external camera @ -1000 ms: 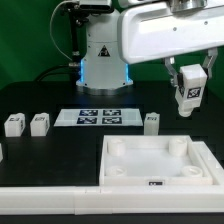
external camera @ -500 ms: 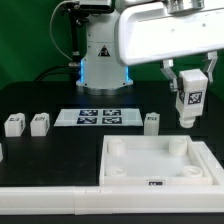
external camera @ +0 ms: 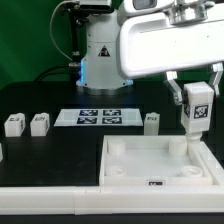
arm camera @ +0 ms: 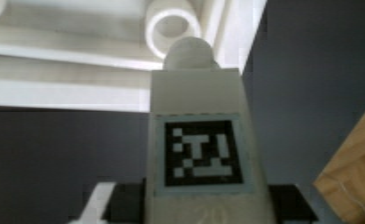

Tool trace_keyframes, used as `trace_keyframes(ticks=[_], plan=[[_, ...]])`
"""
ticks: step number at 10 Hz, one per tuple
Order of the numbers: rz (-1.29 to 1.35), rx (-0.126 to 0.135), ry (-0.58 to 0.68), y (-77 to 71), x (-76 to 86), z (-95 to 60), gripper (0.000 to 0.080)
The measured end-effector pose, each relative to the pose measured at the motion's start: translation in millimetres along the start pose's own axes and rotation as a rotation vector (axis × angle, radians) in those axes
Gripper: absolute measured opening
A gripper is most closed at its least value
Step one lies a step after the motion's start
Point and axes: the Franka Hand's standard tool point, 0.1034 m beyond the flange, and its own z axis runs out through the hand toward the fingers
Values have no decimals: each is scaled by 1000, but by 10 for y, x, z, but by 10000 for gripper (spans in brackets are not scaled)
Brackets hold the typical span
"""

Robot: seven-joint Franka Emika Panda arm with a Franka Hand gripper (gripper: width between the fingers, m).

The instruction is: Assemble one leg

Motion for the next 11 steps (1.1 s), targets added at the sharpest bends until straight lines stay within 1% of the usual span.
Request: trace_keyframes(ticks=[1,5,7,11], plan=[[1,1,-10,0,-56,72,294],[4,-2,-18,4,-218,223,294],[4,-2,-20,7,-223,240,294],[8,2,-19,23,-120,276,294]])
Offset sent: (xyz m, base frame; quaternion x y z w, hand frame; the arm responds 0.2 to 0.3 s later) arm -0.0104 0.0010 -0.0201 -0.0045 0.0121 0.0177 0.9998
